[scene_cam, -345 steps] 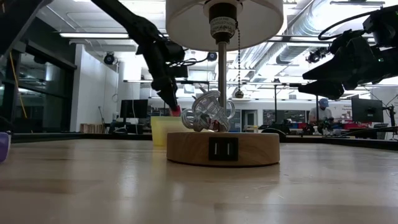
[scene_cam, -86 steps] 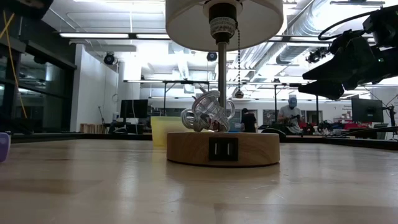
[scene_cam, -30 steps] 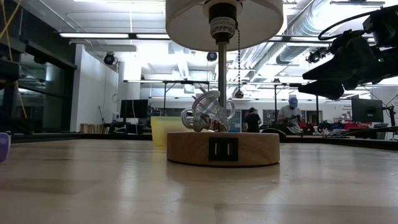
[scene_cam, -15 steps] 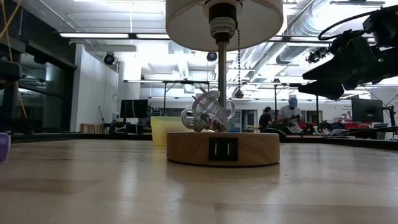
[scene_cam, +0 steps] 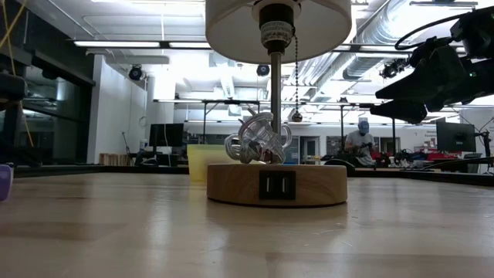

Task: Pick & Place Office items
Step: Put the light blue charger adapter into the yellow bin

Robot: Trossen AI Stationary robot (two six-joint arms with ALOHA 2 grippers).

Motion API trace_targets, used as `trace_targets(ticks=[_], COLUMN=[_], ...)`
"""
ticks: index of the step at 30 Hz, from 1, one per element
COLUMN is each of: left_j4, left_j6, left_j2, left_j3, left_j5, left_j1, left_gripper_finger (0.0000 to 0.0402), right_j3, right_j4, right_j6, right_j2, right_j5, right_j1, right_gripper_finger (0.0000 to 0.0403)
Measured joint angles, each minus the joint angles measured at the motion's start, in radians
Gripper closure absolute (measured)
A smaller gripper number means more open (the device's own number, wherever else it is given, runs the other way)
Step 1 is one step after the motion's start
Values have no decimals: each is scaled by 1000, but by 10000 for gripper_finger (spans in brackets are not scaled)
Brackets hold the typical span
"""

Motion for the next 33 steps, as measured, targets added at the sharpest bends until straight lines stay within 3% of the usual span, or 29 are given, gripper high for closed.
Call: trace_targets(ticks=[14, 33], left_j4=[37, 57], left_j6=[49, 202], left_j2=[-50, -353], left_j3=[0, 0], left_j5=[-35, -178], left_j1=[0, 62], left_gripper_finger=[274, 274], right_j3=[0, 0], right_j4=[0, 0], right_j6=[0, 0], right_j2=[0, 0], right_j5=[0, 0], right_j1=[0, 0], right_gripper_finger=[78, 78])
